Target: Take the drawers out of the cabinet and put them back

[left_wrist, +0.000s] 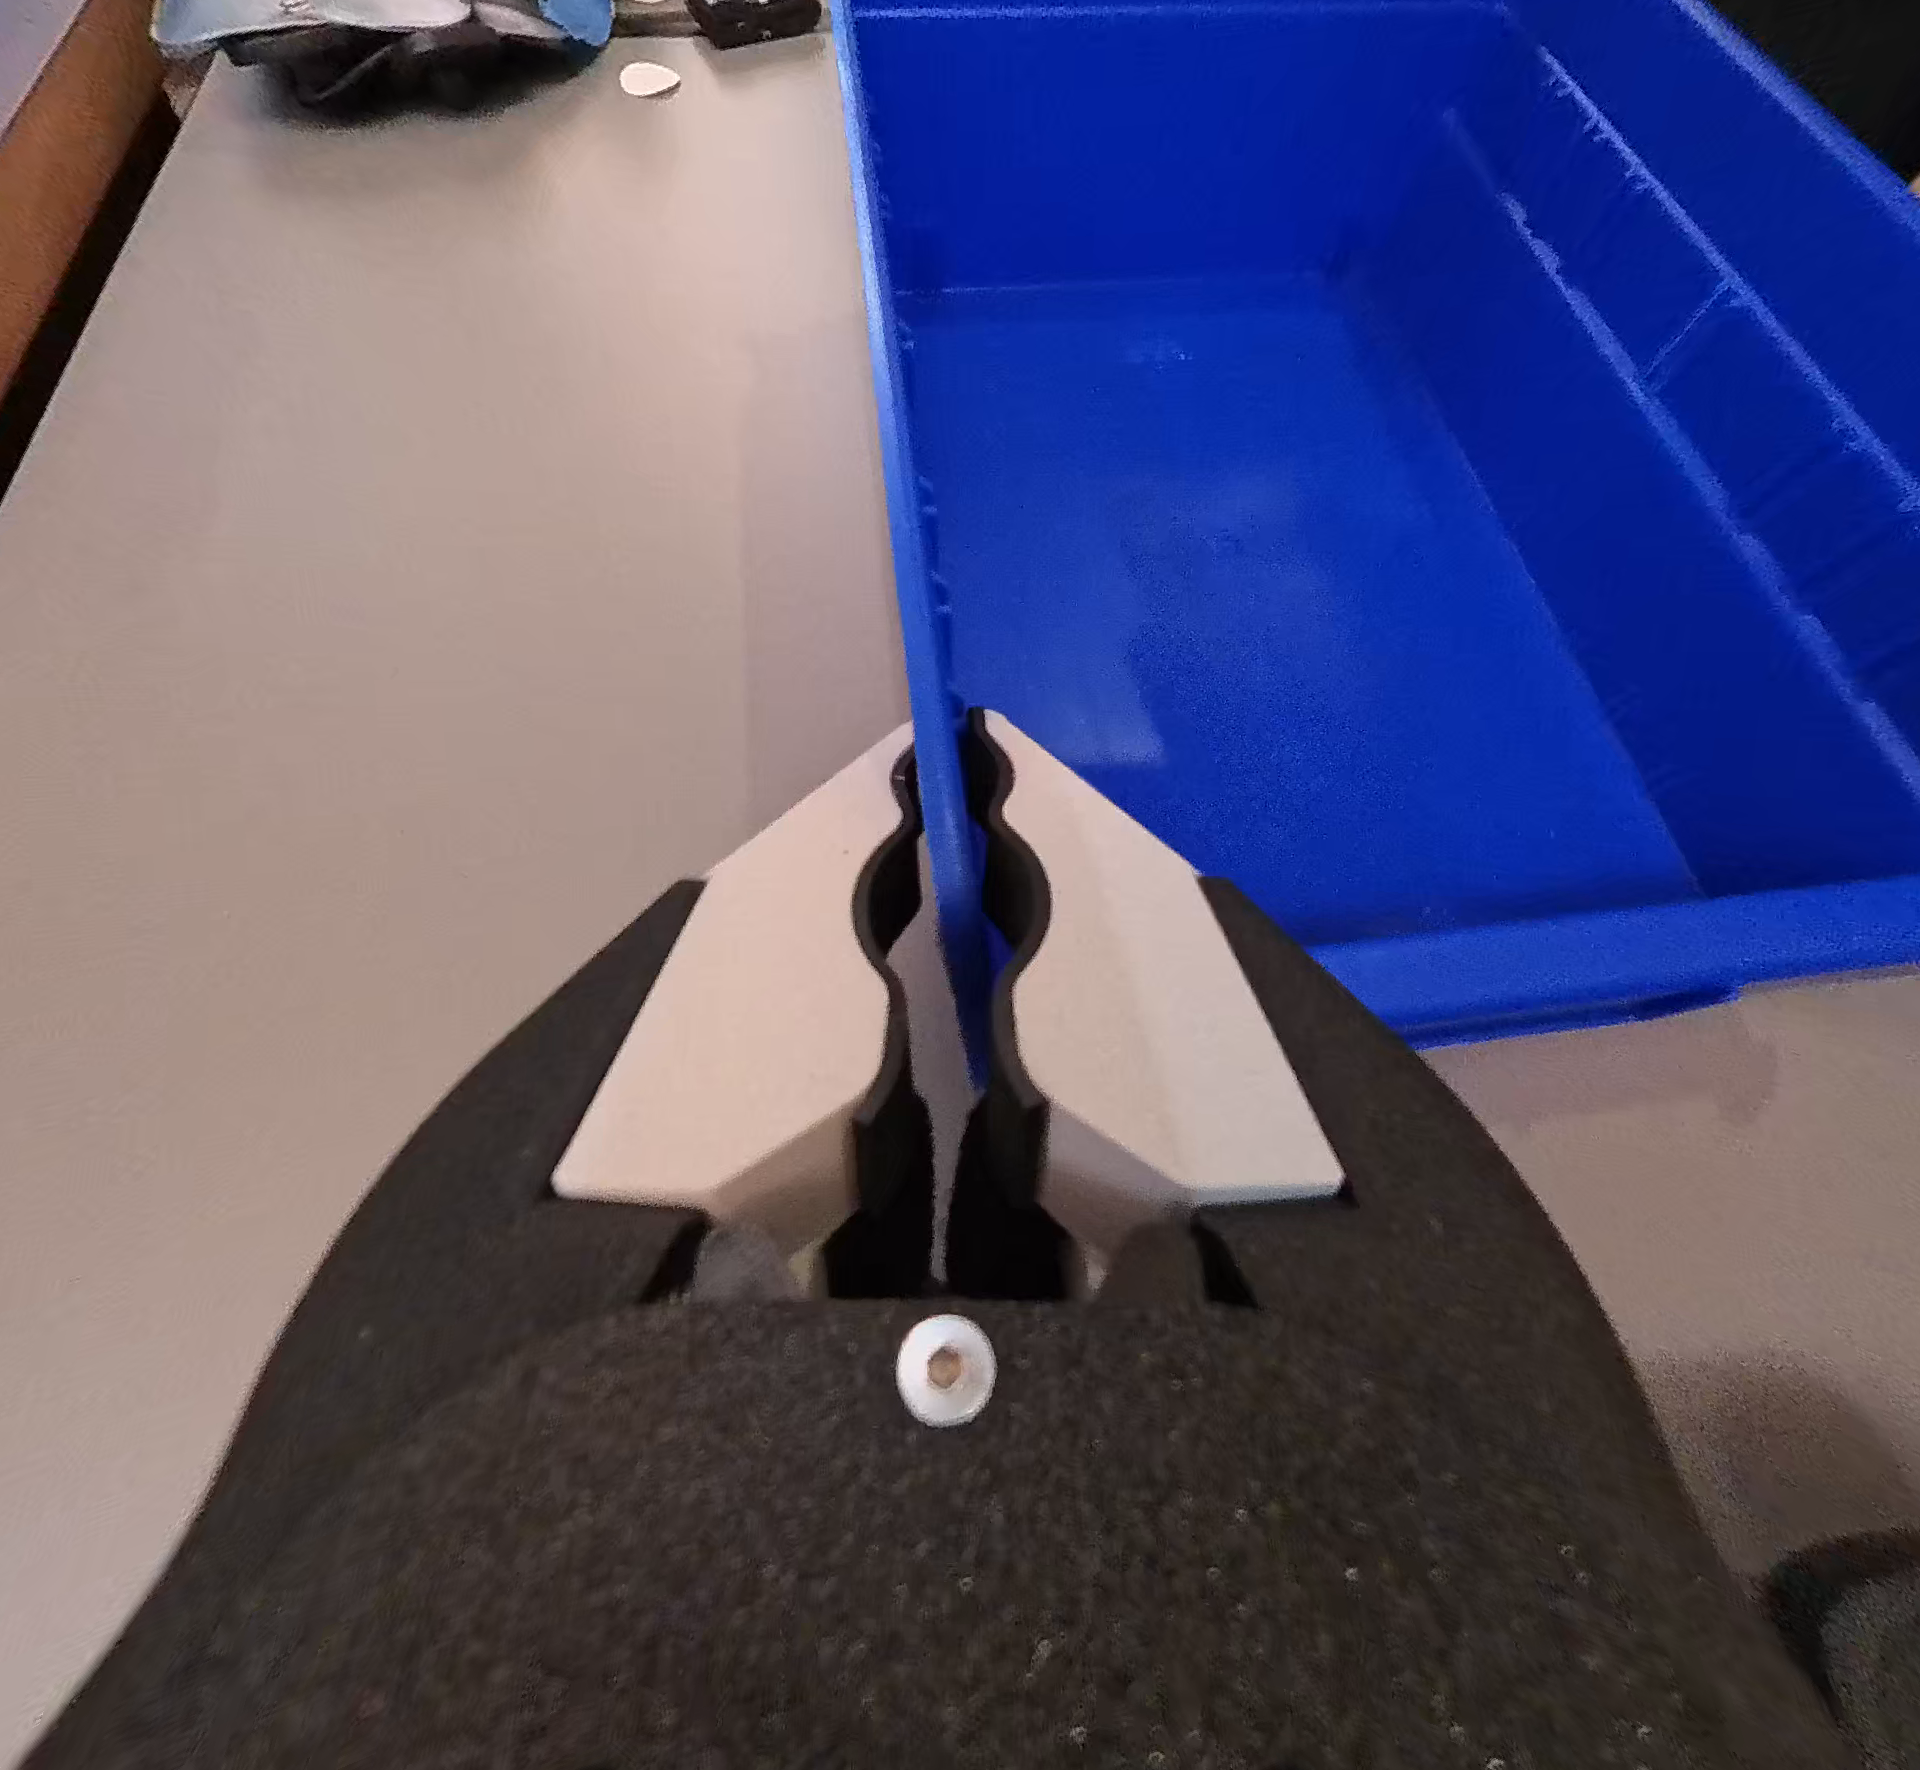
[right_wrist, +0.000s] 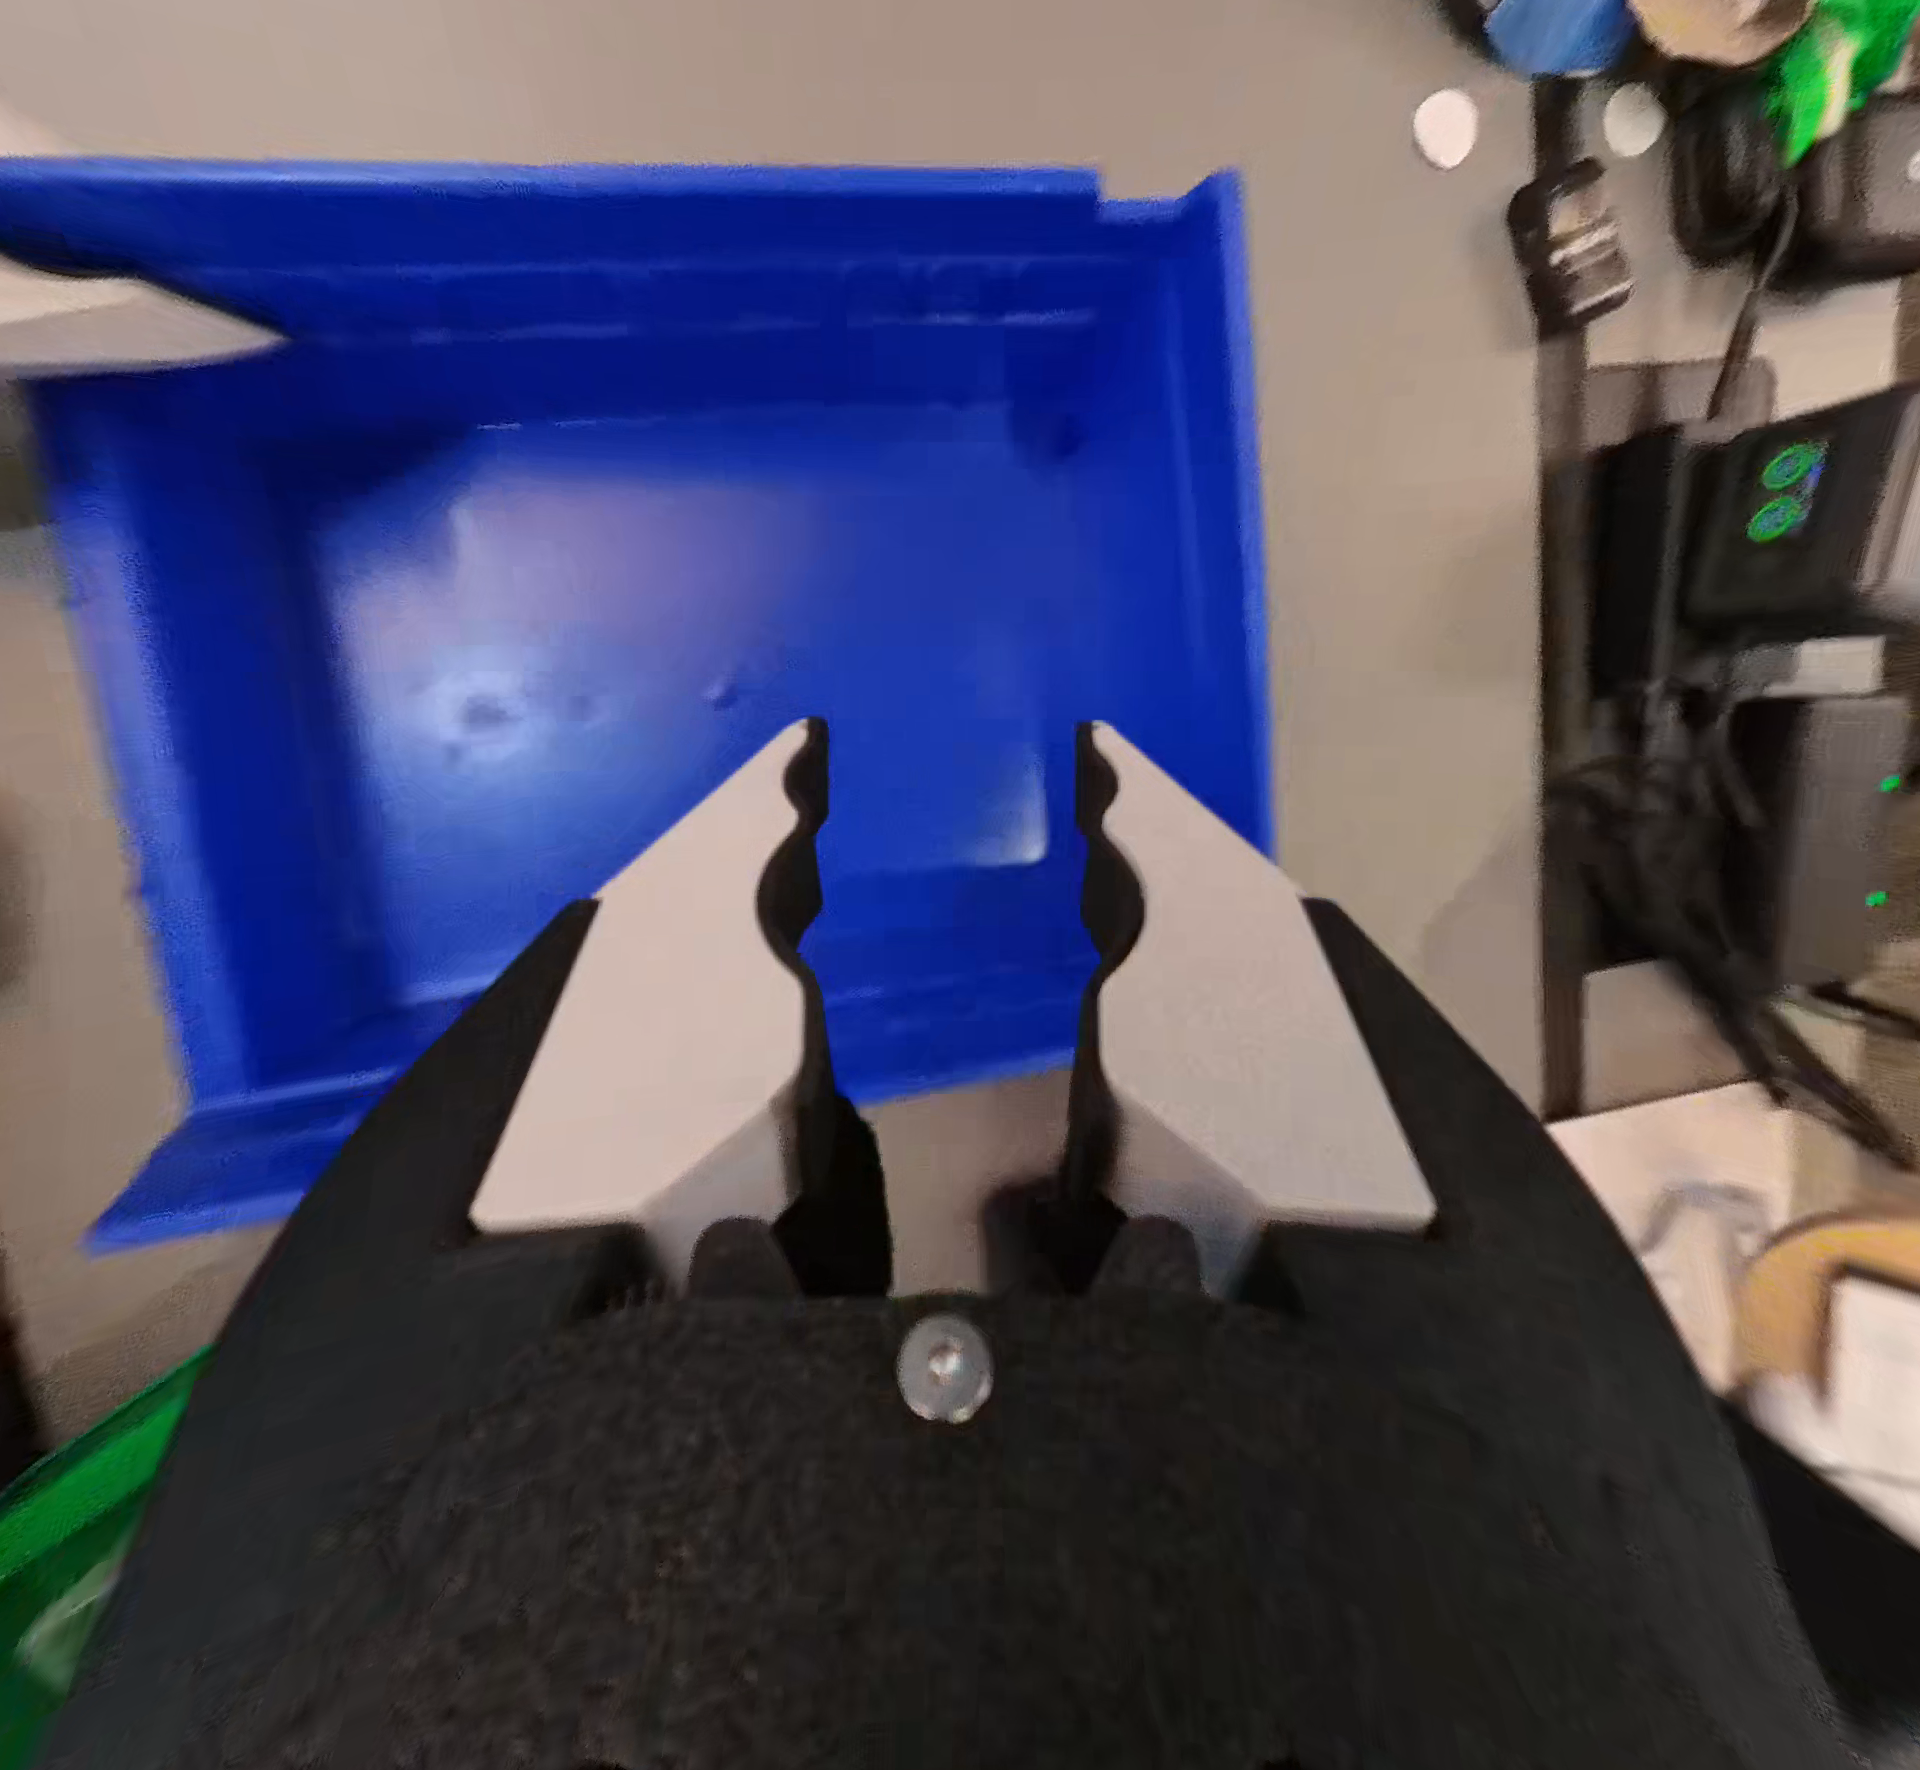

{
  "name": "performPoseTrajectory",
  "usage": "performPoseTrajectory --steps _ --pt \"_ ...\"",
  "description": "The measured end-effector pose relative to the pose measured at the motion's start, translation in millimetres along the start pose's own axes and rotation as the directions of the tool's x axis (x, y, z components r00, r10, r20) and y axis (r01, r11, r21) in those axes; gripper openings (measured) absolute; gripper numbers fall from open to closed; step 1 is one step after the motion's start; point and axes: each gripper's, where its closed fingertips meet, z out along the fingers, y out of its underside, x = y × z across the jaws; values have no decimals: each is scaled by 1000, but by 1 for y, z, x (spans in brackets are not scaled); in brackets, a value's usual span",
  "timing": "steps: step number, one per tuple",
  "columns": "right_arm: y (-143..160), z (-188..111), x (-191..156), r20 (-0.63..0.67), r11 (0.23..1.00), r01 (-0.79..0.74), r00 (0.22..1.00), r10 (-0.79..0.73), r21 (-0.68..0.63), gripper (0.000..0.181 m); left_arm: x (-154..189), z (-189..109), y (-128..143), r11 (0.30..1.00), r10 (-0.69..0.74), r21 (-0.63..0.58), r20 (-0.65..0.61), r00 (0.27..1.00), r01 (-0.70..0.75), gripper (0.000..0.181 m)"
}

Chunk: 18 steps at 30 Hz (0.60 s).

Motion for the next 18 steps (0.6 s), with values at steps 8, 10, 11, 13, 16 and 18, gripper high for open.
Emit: performPoseTrajectory --steps 8,10,11,13,16,18 --pt "6 88 31 -23 958 190 980 -199 -217 40 3 -10 6 1000 -6 5 10 1000 6 3" --pt "12 101 27 -5 941 214 975 -223 -263 27 3 -11 6 1000 -23 16 5 1000 22 3" --pt "16 106 25 8 929 233 970 -241 -288 0 3 -12 6 999 -27 17 5 1000 27 3" --pt "17 110 22 30 917 249 967 -252 -311 0 4 -12 7 1000 -18 11 21 1000 18 3" --pt "-11 93 12 89 957 177 983 -161 -230 0 7 -16 6 1000 -24 14 44 999 23 2" --pt "-40 65 21 49 984 137 990 -132 -117 0 10 -20 3 999 -45 33 45 998 43 3"
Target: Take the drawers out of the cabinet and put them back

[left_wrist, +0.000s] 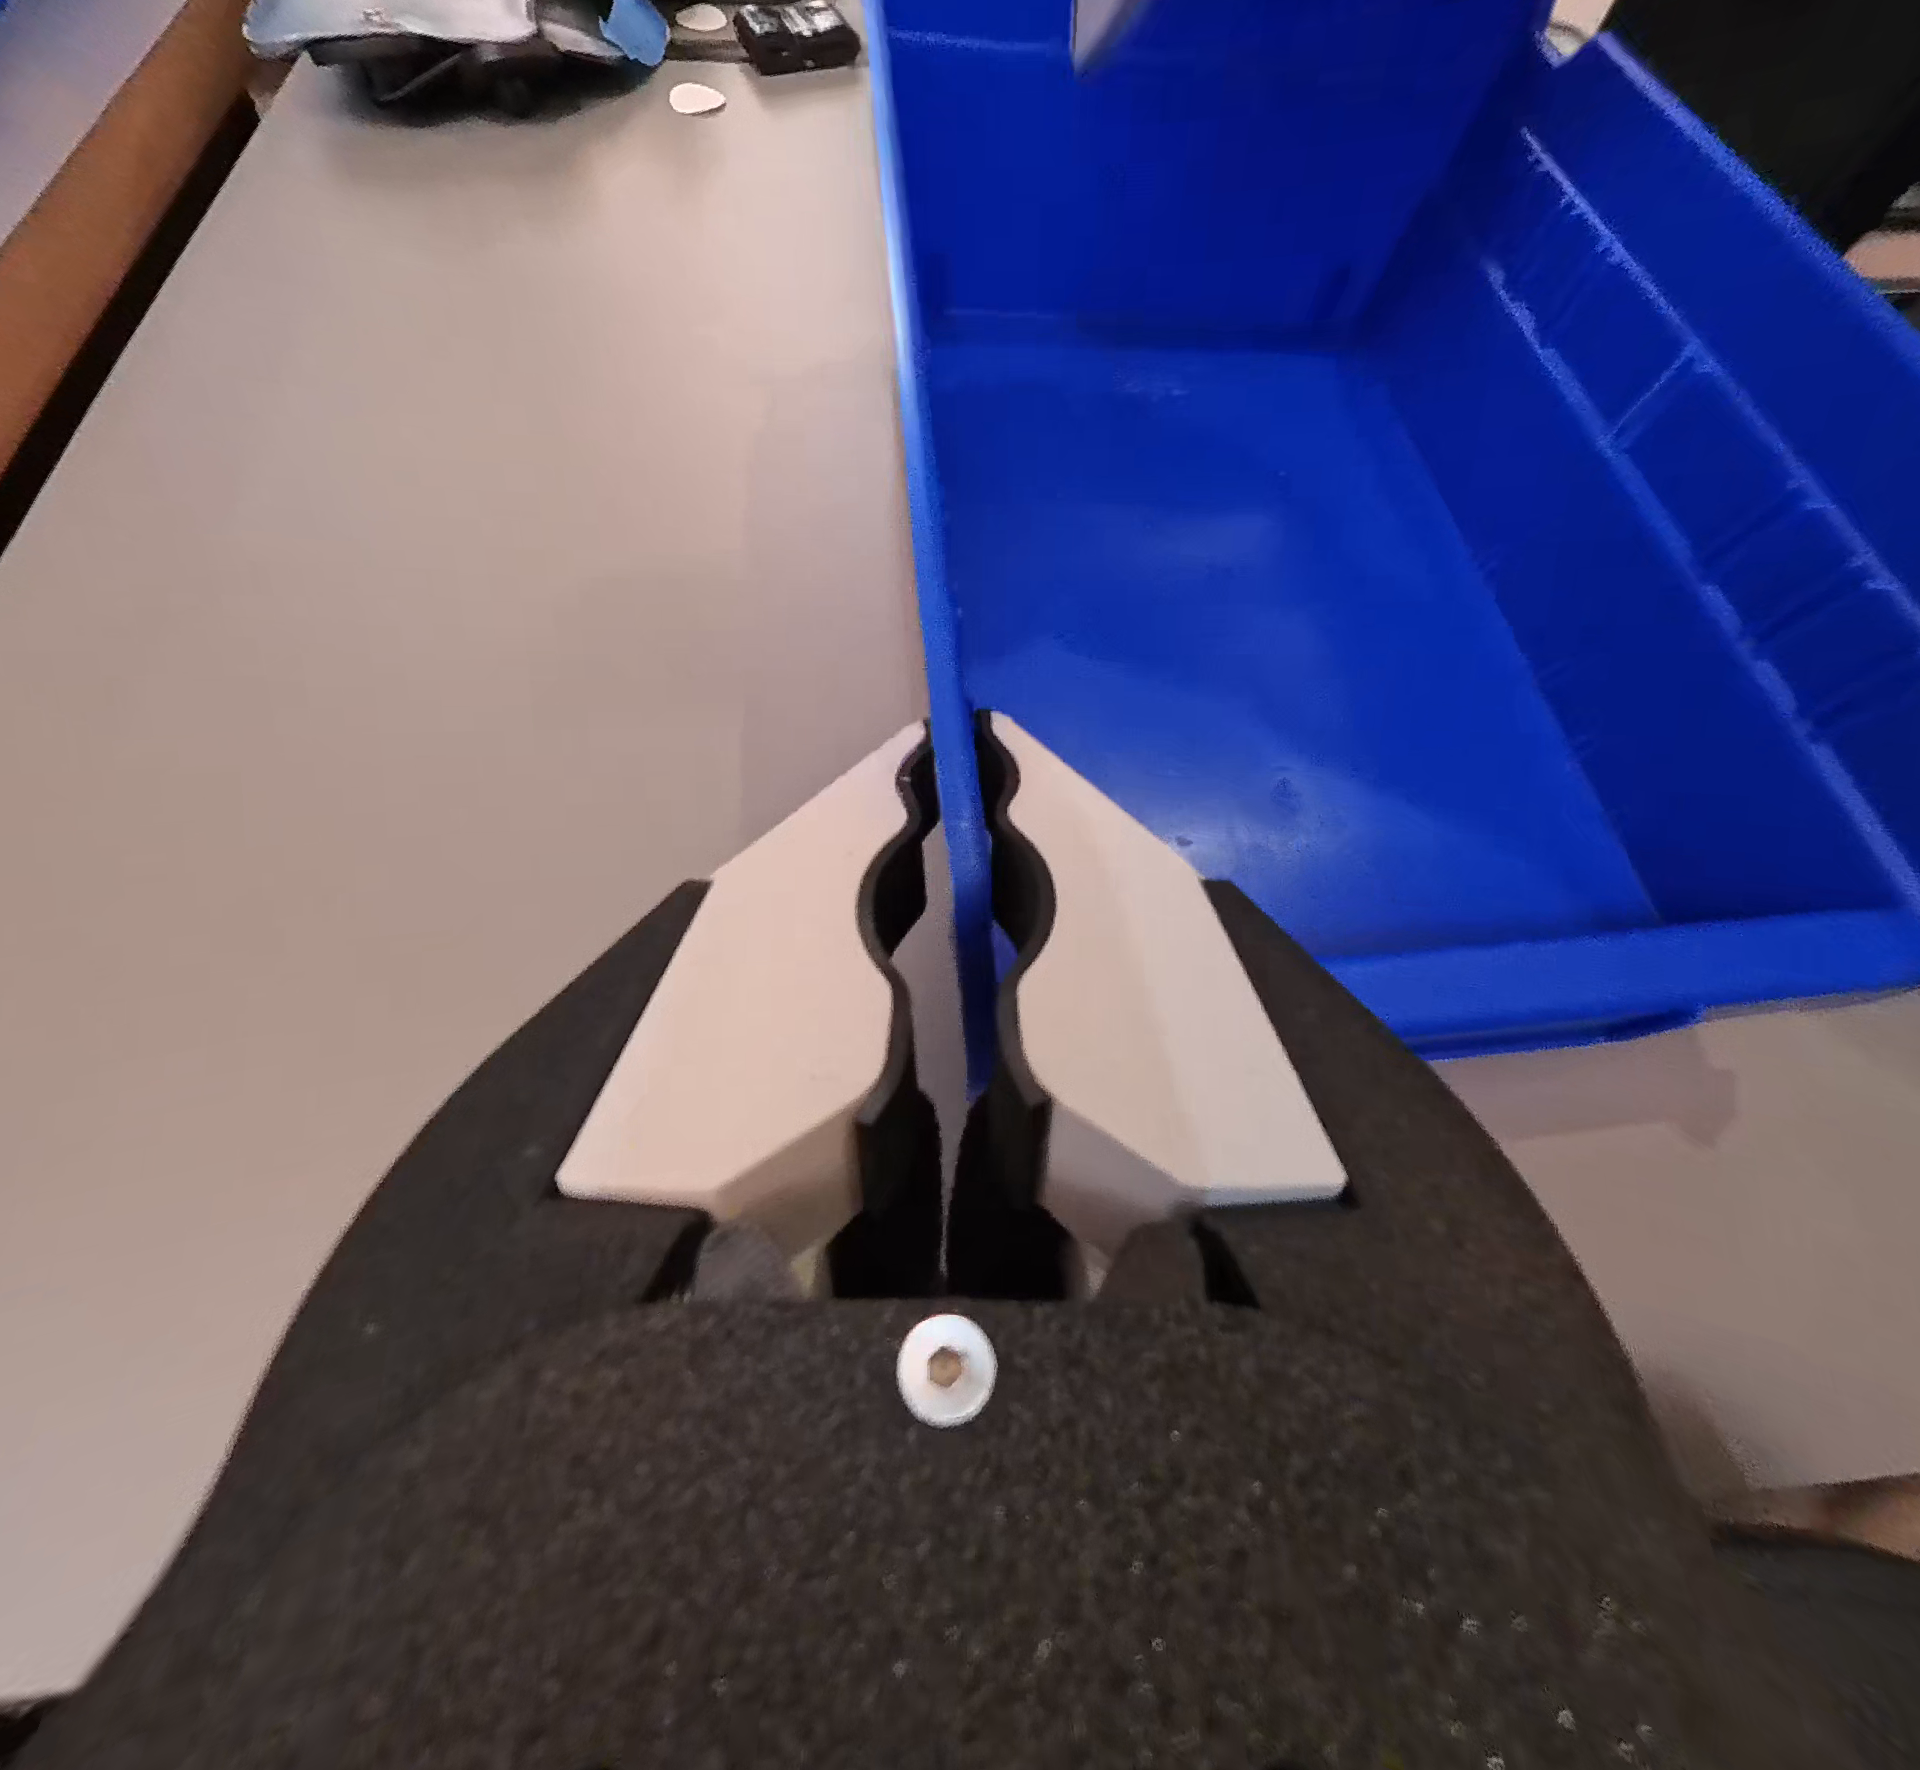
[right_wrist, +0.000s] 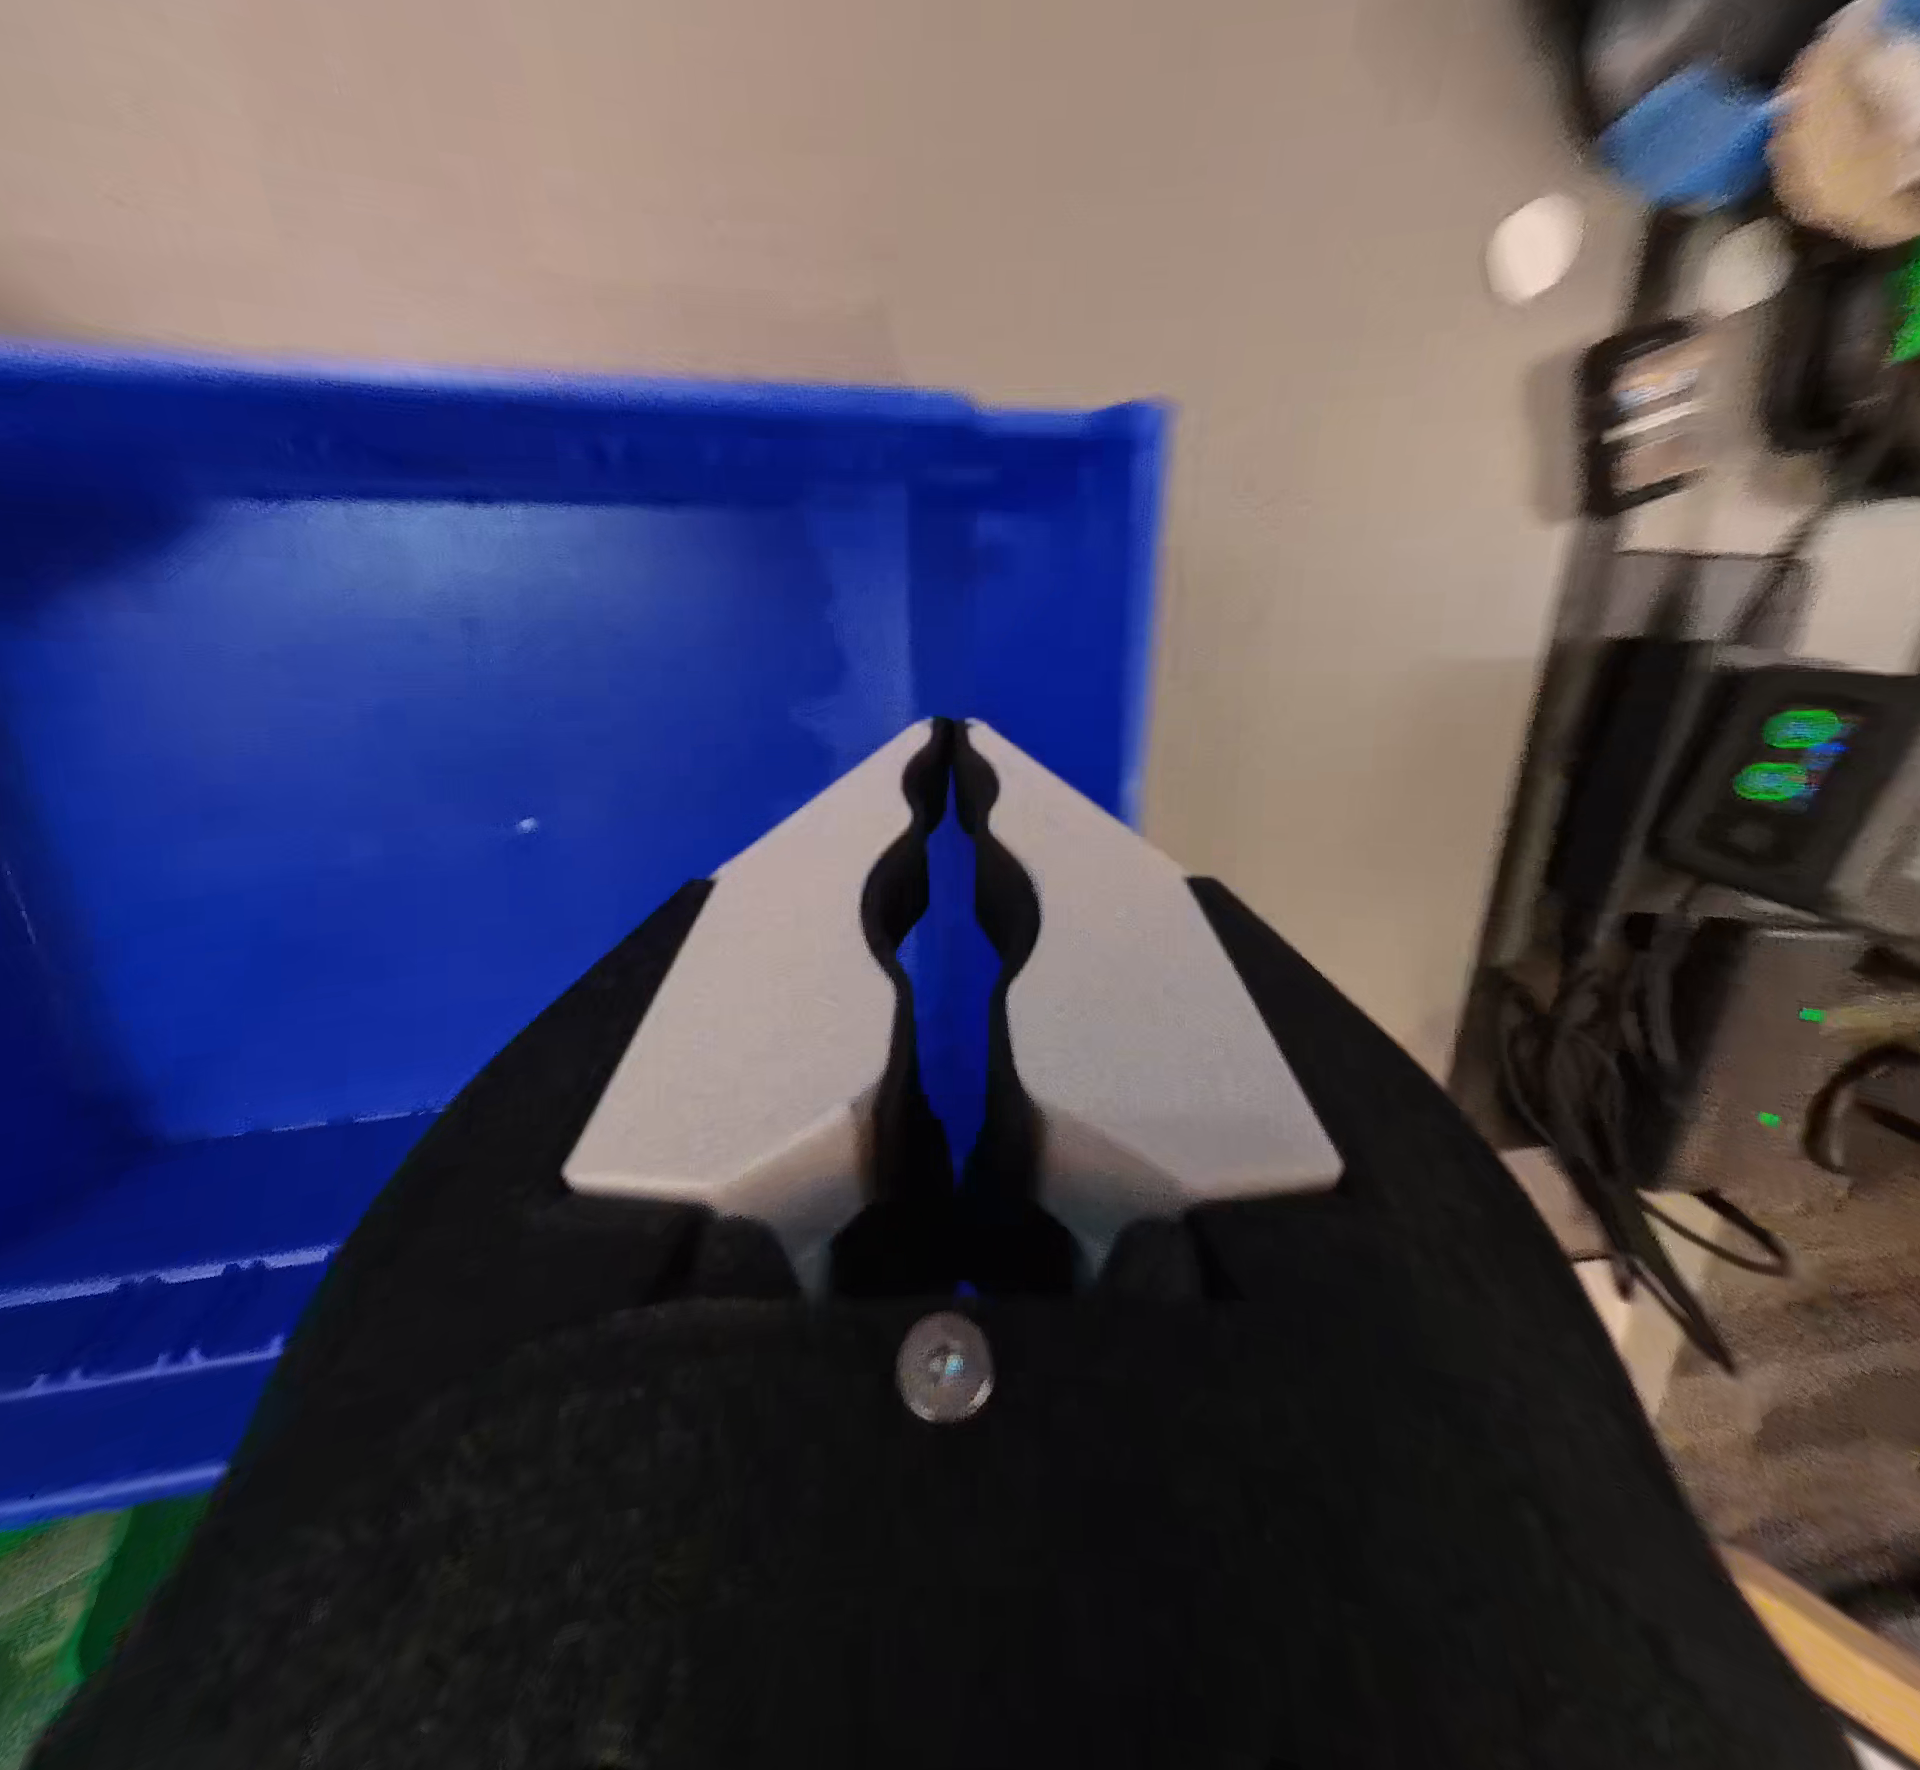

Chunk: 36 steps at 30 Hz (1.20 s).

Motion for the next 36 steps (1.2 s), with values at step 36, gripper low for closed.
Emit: performPoseTrajectory --steps 36 --pt "120 -388 68 -389 988 153 911 -134 20 4 166 -106 -248 824 69 565 -32 997 -39 7"
